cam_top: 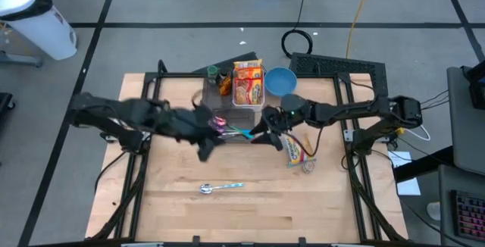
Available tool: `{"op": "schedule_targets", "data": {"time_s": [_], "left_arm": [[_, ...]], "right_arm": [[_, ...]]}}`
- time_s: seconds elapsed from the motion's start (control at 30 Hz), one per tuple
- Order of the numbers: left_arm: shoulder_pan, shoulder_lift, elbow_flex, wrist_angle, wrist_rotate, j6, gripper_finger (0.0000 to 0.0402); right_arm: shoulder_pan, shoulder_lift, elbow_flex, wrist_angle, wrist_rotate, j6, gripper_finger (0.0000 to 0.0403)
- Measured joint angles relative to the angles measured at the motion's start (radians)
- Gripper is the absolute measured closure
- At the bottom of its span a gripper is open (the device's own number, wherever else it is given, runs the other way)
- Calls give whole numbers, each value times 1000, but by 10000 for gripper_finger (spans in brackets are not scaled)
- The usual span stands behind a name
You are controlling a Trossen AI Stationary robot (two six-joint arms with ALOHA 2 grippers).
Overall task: Pick & Place Food Item
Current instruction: Put the blue patterned spoon into the bottom black bin
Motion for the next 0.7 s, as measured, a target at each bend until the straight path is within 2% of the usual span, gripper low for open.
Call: {"op": "schedule_targets", "data": {"time_s": [0.1,0.2,0.33,0.4,0.53,0.7], "left_arm": [[-44,81,1,88,13,11,240],[-67,159,-1,105,85,13,240],[-84,232,0,22,209,-67,240],[-101,256,0,-52,239,-82,240],[-158,289,-1,-152,230,-76,240],[-238,315,-1,-202,109,-40,240]], "right_arm": [[38,0,-39,72,1,2,197],[80,0,-79,139,2,4,197],[126,0,-129,198,27,37,197],[141,0,-152,222,42,61,197],[159,-1,-207,299,60,111,197],[161,-1,-272,381,122,180,197]]}}
